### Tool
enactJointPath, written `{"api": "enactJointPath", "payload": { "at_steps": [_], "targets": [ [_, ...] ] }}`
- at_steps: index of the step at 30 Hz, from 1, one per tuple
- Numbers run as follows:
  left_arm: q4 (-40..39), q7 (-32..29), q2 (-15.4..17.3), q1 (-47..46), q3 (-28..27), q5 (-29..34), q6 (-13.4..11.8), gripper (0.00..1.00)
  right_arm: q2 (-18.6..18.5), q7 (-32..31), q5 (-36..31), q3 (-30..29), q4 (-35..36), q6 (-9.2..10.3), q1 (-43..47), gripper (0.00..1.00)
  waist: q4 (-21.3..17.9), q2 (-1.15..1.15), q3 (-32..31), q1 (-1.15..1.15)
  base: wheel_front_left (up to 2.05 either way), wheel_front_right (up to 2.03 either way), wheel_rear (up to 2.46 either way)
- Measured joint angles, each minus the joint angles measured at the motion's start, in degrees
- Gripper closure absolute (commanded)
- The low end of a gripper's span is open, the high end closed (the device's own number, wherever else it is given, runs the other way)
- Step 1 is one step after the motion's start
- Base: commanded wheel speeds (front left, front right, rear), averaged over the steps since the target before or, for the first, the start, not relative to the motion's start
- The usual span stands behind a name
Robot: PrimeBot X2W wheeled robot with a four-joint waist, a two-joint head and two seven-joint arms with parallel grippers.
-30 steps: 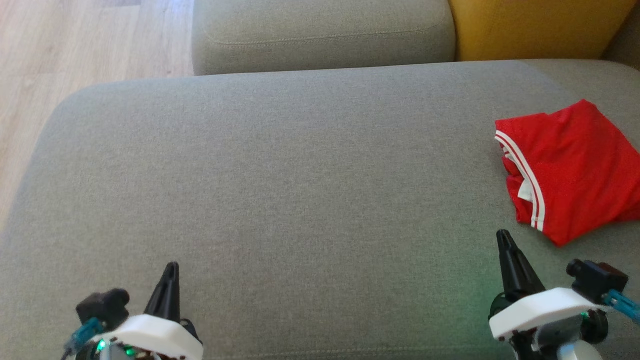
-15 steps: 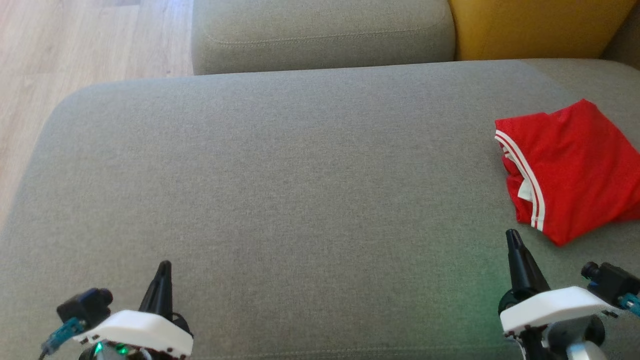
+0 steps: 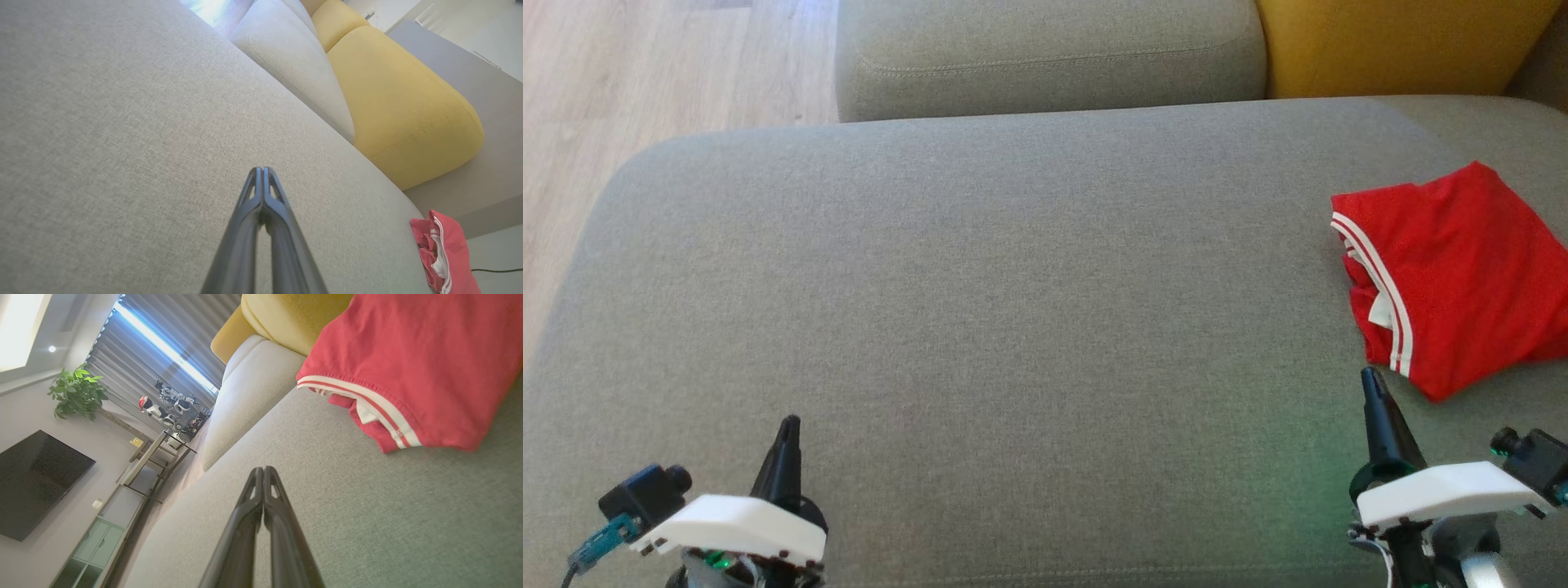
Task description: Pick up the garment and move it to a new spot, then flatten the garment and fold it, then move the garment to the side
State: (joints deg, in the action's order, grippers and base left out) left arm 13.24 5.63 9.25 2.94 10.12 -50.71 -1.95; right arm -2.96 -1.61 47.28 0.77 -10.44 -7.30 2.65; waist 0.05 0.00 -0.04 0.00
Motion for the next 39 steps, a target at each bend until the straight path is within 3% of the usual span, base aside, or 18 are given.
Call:
{"api": "enactJointPath", "payload": {
  "at_steps": [39],
  "targets": [
    [1.35, -5.77, -2.92, -3.26, -7.27, -22.87, 4.59, 1.0, -0.08, -1.43, 25.07, -3.36, -2.82, 0.01, -3.41, 1.0, -0.03, 0.0, 0.12, 0.0, 0.0, 0.0, 0.0]
  ]
}}
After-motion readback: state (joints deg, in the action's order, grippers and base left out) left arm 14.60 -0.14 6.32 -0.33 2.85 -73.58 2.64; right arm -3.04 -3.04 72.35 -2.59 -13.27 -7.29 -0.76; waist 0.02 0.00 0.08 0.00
